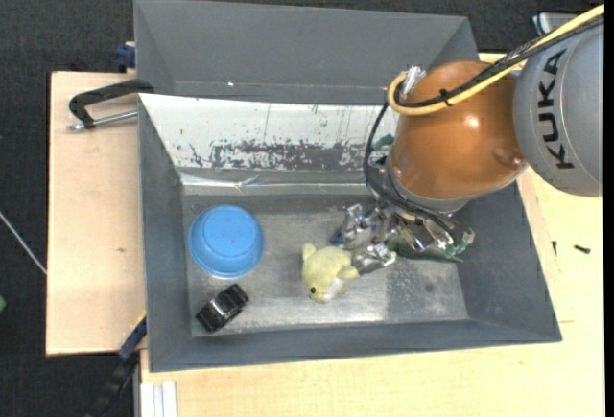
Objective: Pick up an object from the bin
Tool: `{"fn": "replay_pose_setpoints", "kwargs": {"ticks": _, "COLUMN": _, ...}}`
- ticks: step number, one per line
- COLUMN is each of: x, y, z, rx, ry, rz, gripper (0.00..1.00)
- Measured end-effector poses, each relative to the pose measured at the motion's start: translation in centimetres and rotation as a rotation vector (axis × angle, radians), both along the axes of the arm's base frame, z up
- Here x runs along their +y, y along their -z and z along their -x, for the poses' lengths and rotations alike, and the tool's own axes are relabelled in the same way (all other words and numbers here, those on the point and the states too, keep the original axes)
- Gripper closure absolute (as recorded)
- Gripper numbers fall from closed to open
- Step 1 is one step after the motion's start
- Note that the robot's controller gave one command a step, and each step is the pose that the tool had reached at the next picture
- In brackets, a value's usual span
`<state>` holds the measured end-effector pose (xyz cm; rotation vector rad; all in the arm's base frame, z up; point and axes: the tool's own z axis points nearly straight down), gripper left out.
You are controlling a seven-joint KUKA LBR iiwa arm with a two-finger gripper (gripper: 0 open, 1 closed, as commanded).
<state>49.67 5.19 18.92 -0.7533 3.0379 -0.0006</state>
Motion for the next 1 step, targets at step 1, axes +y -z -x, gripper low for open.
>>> {"fn": "replay_pose_setpoints", "kwargs": {"ticks": 1, "x": 0.05, "y": -6.63, "z": -0.61, "rx": -0.003, "ry": -0.013, "rz": 0.000, "gripper": 1.00}}
